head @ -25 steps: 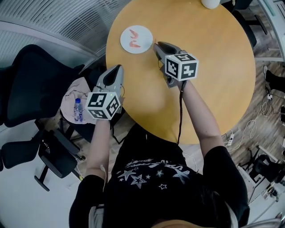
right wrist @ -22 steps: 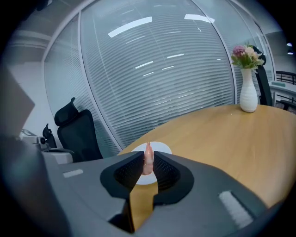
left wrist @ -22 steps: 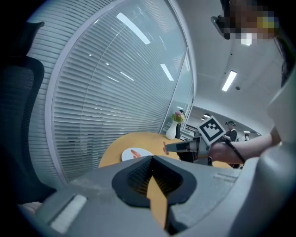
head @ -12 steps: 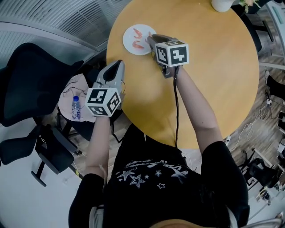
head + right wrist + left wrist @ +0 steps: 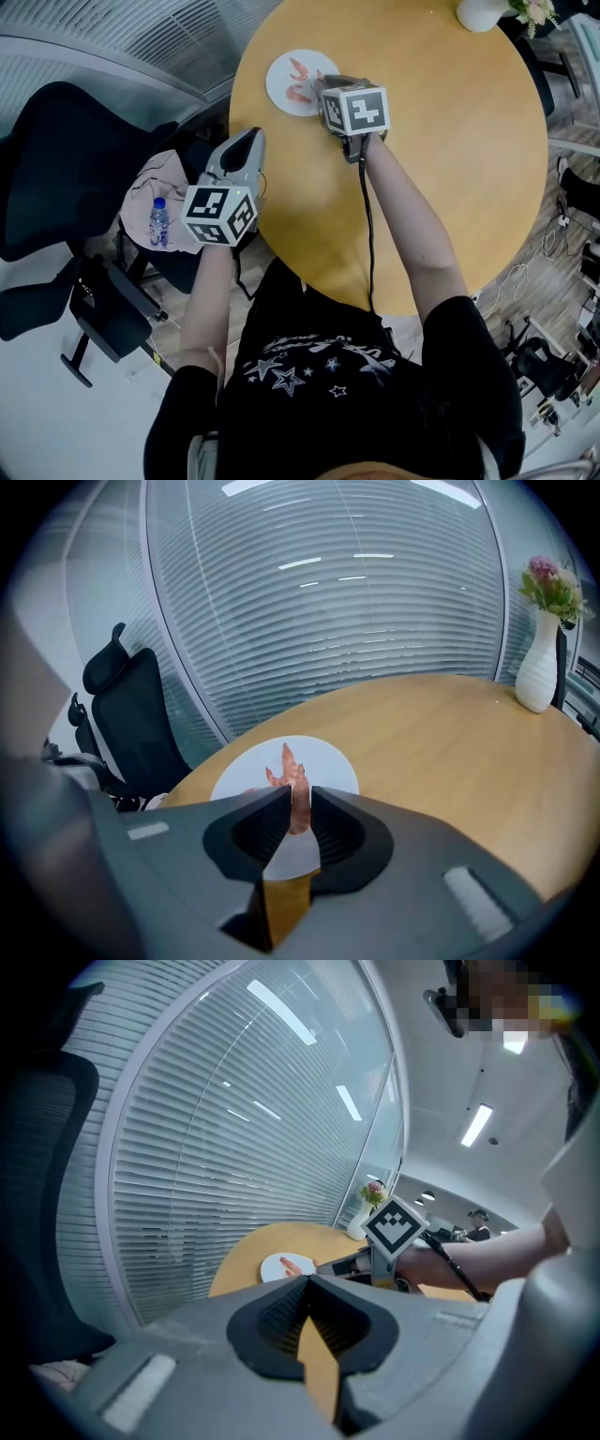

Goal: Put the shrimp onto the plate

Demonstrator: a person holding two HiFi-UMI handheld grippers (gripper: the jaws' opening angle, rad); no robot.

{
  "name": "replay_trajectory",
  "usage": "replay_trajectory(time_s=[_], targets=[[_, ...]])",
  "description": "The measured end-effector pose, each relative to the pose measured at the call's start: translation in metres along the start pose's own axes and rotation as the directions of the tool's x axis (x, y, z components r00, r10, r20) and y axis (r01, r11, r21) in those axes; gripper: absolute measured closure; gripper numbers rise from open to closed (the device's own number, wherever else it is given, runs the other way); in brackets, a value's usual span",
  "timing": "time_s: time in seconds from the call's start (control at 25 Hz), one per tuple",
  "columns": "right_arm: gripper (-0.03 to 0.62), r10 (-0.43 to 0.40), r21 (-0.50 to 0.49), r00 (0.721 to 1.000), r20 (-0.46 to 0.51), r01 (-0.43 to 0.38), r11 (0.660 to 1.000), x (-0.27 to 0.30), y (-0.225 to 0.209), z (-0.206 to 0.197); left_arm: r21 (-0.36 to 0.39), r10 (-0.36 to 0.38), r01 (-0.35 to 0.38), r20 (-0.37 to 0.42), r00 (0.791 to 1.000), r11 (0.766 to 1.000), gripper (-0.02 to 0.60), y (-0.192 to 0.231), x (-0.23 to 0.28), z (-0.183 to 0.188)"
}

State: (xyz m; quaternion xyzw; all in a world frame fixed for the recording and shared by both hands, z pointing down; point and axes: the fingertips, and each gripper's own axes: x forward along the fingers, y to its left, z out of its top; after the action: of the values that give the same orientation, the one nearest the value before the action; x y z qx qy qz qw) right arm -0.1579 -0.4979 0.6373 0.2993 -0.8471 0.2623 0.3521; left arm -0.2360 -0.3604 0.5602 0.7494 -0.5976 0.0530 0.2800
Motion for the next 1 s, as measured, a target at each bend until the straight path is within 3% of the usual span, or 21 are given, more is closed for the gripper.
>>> replay_trajectory(time_s=[0.6, 1.0], targets=[[0.522, -0.068, 0.050, 0.996, -0.063, 0.071, 0.996, 0.010, -0.003, -0.008, -0.018, 0.010, -0.010, -0.013, 1.000, 1.000, 0.580, 0.008, -0.008, -0.007], [0.508, -0.040, 0.090, 0.999, -0.002, 0.040, 0.995, -0.010, 0.001, 0.002, -0.018, 0.011, -0.011, -0.017, 1.000, 1.000, 0.580, 0.004, -0.026, -0.008]])
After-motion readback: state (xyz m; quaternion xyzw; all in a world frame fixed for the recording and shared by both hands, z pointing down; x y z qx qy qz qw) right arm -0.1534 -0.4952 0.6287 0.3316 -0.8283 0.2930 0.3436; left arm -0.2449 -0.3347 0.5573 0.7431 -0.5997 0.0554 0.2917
